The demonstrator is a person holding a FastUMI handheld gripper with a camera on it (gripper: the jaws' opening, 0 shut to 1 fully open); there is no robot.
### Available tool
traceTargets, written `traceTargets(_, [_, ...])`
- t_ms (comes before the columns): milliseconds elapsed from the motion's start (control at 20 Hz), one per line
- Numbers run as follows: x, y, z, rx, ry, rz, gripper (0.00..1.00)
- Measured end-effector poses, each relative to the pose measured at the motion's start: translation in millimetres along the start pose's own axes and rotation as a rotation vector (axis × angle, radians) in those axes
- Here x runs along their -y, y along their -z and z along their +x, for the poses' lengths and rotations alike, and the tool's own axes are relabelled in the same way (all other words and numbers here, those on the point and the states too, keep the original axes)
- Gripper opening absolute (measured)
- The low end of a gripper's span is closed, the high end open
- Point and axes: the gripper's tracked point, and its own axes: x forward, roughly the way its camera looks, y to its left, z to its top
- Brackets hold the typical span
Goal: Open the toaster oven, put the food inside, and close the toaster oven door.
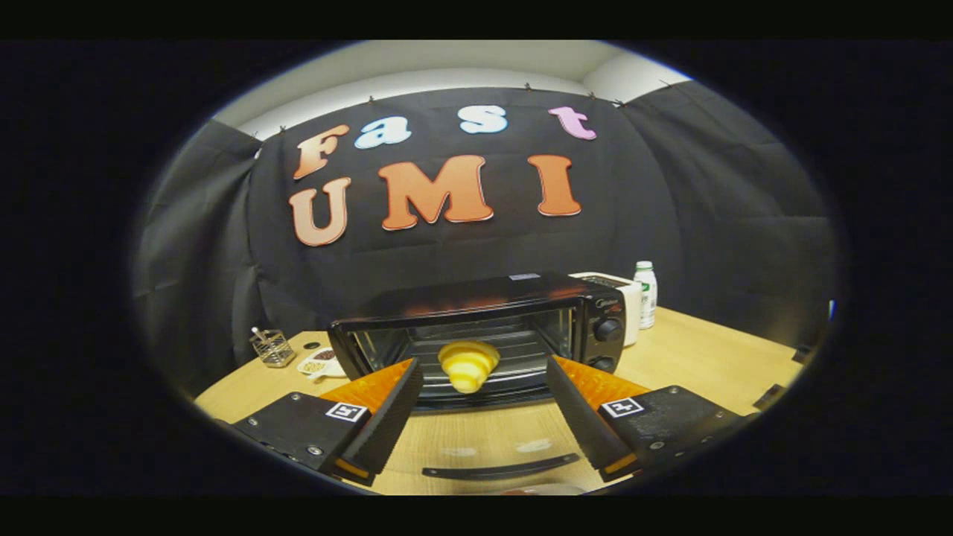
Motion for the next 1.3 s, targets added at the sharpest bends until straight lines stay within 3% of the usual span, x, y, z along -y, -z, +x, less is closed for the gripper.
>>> traceTargets(350, [16, 25, -58, -0.024, 0.005, -0.115, 0.98])
traceTargets(600, [17, 78, -88, -0.111, -0.008, -0.191, 0.99])
traceTargets(950, [15, 130, -86, -0.235, -0.016, -0.210, 0.99])
traceTargets(1300, [14, 148, -67, -0.325, -0.006, -0.185, 1.00])
